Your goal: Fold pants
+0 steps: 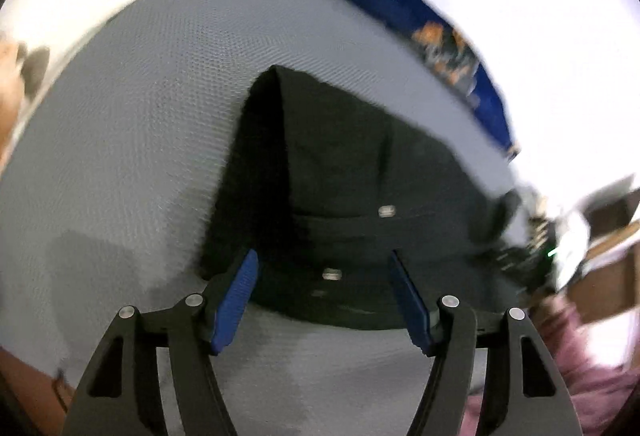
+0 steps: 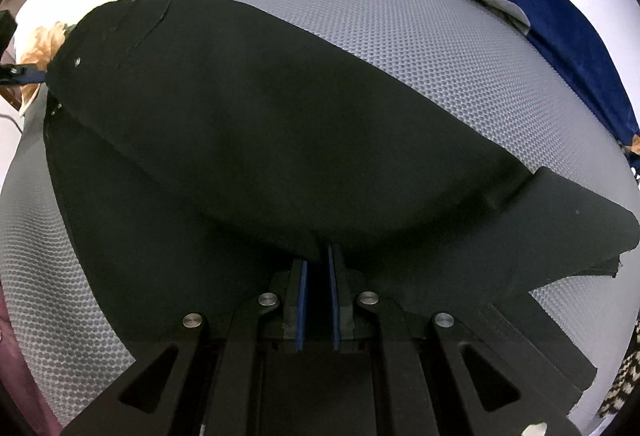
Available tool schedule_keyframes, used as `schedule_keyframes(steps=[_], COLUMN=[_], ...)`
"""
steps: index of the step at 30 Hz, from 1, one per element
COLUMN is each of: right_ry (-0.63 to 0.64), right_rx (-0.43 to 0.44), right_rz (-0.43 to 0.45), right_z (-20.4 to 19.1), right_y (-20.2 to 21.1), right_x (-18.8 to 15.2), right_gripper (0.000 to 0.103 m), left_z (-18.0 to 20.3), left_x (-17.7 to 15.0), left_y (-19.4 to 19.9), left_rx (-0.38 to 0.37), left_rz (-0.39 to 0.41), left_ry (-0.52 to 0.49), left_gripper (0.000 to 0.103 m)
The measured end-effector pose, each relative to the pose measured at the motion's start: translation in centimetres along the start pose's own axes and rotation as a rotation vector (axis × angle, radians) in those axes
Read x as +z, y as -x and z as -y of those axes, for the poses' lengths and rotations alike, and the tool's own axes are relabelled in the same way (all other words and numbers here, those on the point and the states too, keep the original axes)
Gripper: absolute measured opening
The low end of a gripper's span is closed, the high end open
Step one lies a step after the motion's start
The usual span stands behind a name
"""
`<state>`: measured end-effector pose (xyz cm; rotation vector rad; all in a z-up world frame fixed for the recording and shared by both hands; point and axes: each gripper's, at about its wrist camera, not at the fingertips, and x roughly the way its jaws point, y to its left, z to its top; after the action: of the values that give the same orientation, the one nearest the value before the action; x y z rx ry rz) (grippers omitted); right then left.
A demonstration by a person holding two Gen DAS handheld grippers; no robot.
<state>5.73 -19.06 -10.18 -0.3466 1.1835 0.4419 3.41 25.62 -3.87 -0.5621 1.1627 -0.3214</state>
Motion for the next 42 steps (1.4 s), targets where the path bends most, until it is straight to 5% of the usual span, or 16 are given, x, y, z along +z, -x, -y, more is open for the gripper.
schedule_keyframes(steps=[10, 12, 13, 17, 23, 28, 42], right_ry=[-0.003, -0.008, -0.011, -0.019, -0.018, 0.024, 0.030], right_rx=[0.006, 0.006, 0.006, -0.023, -0.070, -0.061, 0.041], right_rz=[0.022, 0.023, 0.024, 0.043, 0.106, 0.121, -0.063], right_z=[0.5, 0.5, 0.5, 0.4, -0.6, -3.0, -6.7], right_y=[0.0, 0.0, 0.0, 0.9, 5.8, 9.0, 2.8], right_x=[-0.6, -0.6, -0.6, -0.5, -0.6, -2.1, -6.9], right_gripper=[0.008, 0.008, 0.007, 0.006, 0.006, 0.006, 0.007], left_z=[-0.8, -1.0, -1.2, 0.0, 1.9, 2.2, 1.5], left_x=[-1.1, -0.7, -0.5, 0.5, 2.3, 3.2, 0.0], left_y=[-4.2, -5.0, -5.1, -4.5, -1.7, -1.8, -5.2], left_rx=[-0.089, -0.084, -0.071, -0.052, -0.070, 0.003, 0.267], left_rz=[0.015, 0.037, 0.050, 0.067, 0.069, 0.024, -0.080], left_ry=[0.298, 0.334, 0.338, 0.264, 0.119, 0.030, -0.151], left_gripper=[0.064, 0.055, 0.033, 0.018, 0.017, 0.017, 0.020])
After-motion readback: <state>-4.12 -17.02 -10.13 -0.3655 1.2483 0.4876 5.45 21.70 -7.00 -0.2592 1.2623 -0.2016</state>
